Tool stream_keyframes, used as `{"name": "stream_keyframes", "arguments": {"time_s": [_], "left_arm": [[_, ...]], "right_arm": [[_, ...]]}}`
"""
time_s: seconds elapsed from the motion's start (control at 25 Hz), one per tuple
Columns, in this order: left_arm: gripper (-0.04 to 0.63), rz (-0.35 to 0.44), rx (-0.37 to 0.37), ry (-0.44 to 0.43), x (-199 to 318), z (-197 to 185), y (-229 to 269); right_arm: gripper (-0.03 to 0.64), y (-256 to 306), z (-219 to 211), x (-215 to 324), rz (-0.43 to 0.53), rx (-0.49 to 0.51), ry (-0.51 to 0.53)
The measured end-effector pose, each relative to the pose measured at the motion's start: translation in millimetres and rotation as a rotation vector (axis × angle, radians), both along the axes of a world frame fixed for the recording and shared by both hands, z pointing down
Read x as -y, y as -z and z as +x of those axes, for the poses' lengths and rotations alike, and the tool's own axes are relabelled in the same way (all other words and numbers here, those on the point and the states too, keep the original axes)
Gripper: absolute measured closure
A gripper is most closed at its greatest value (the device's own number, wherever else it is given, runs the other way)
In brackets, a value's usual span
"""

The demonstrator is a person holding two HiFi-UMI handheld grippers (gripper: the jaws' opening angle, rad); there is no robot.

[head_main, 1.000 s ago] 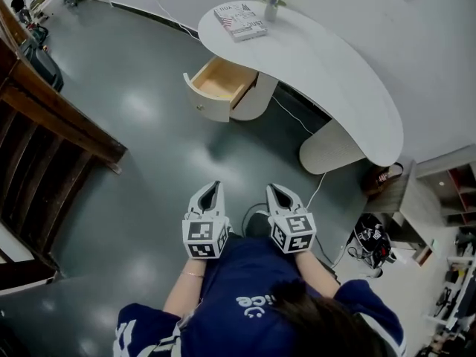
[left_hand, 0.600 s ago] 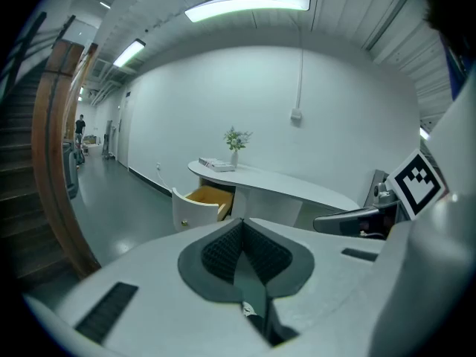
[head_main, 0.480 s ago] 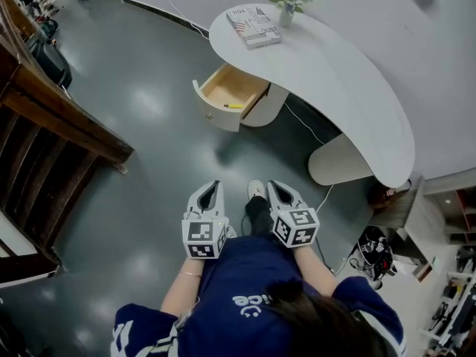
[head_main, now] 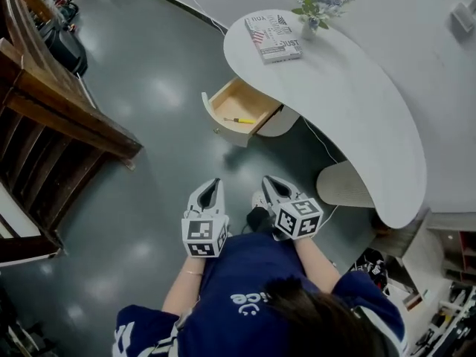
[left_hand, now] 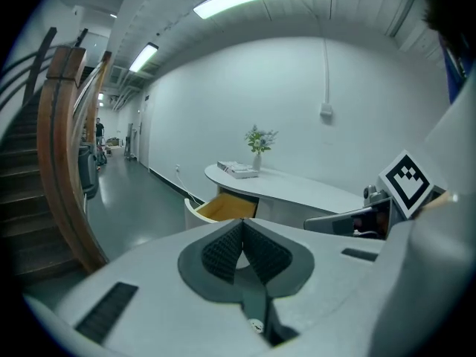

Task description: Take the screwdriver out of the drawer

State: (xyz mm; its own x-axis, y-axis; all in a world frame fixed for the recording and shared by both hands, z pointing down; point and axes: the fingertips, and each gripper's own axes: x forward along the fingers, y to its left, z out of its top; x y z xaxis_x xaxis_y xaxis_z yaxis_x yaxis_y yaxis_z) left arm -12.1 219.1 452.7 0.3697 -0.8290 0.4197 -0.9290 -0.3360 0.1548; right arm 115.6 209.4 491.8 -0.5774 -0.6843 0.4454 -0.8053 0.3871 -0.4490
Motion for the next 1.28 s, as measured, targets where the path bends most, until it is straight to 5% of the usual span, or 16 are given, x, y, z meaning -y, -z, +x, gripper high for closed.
{"name": "stream_keyframes", "arguments": {"time_s": [0.56, 1.28], "left_arm": [[0.591, 0.002, 0.017, 0.125, 77, 48, -3], [0.591, -0.079, -0.01, 0.162, 119, 60, -7]], "right_arm": [[0.611, -2, 48, 99, 0.049, -0.117, 0.102], [0.61, 5, 66, 142, 0.073, -0.089, 0.103]]}}
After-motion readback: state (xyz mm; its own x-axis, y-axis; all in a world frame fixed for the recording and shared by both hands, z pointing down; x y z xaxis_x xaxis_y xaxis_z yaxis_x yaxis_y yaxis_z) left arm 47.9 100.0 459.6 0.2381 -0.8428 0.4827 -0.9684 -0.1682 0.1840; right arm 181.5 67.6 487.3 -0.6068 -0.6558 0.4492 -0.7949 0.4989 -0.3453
